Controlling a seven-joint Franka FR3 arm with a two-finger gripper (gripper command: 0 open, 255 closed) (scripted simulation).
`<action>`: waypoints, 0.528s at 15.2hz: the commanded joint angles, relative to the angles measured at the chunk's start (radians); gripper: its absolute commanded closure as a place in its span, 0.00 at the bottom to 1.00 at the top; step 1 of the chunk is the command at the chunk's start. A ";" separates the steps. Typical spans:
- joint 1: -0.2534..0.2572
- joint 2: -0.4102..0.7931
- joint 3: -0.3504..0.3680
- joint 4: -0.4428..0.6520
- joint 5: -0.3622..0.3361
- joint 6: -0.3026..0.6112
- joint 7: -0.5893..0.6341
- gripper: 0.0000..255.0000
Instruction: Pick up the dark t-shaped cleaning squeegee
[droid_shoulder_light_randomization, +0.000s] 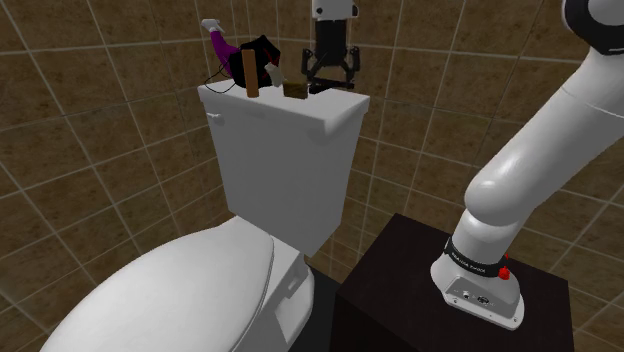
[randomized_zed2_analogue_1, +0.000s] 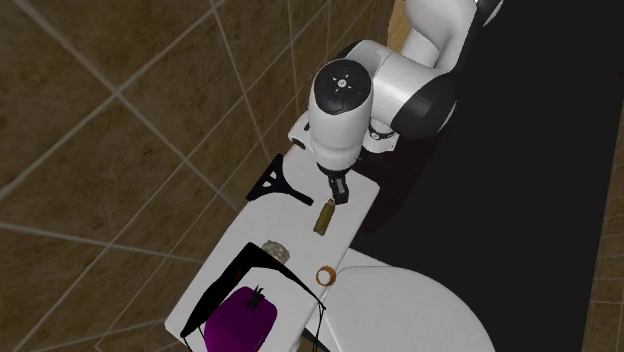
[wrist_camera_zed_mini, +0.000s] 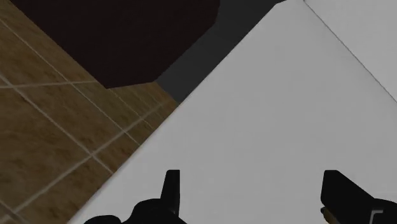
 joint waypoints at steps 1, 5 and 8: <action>-0.027 0.087 0.009 0.102 -0.029 -0.031 0.125 0.00; -0.058 0.250 0.008 0.315 -0.085 -0.114 0.351 0.00; -0.069 0.355 -0.006 0.466 -0.118 -0.184 0.488 0.00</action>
